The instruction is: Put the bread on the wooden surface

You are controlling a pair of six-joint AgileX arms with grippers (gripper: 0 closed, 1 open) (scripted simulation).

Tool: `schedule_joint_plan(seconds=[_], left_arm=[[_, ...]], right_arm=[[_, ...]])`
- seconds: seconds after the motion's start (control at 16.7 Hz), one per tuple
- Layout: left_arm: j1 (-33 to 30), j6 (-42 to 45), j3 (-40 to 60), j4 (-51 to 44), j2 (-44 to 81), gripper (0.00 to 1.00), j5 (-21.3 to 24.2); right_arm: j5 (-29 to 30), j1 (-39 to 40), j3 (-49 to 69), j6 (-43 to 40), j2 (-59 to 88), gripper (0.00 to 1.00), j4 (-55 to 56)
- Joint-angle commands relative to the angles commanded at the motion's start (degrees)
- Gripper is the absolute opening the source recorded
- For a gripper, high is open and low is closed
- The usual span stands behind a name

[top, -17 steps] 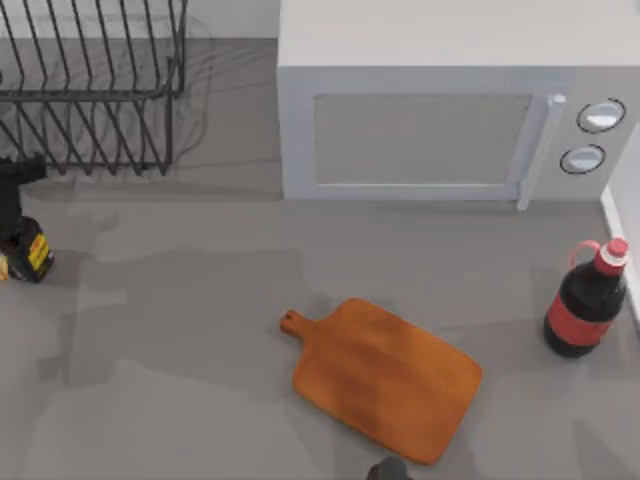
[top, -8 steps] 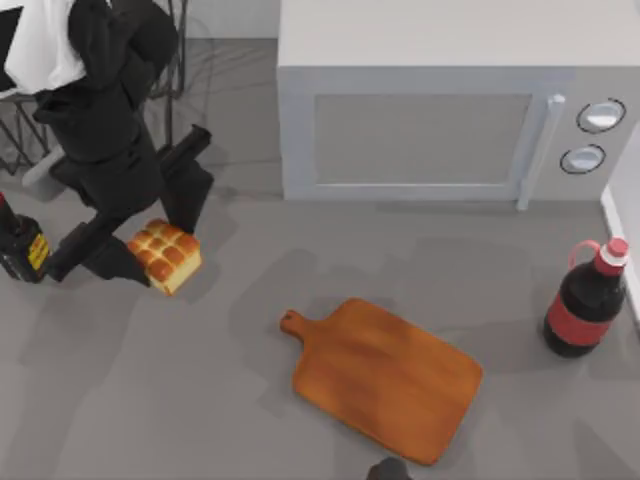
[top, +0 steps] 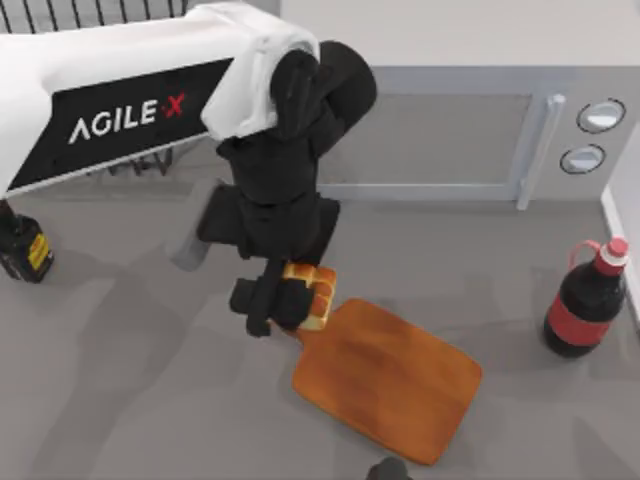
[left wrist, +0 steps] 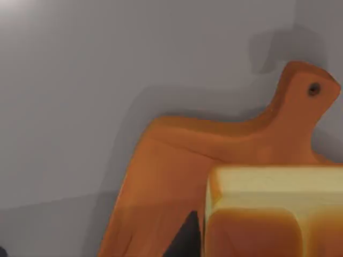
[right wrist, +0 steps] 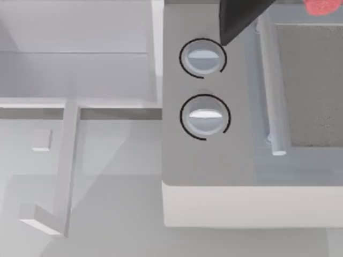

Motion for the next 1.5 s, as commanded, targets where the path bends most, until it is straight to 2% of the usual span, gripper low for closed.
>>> schedule_joint_plan(seconds=[0.24, 0.54, 1.08, 1.5], left_arm=[[-6.60, -15.07, 4.19, -0.91, 3.05, 0.00, -2.96], [-10.88, -24.31, 7.32, -1.82, 5.40, 0.00, -6.00], [-10.99, -25.11, 7.01, -1.36, 5.69, 0.00, -6.17], [-11.12, -25.12, 4.10, 3.27, 6.63, 0.00, -6.34]], right_arm=[[0.00, 0.00, 0.00, 0.00, 0.00, 1.00, 0.00], [0.00, 0.00, 0.00, 0.00, 0.00, 1.00, 0.00], [0.00, 0.00, 0.00, 0.00, 0.00, 1.00, 0.00], [0.00, 0.00, 0.00, 0.00, 0.00, 1.00, 0.00]])
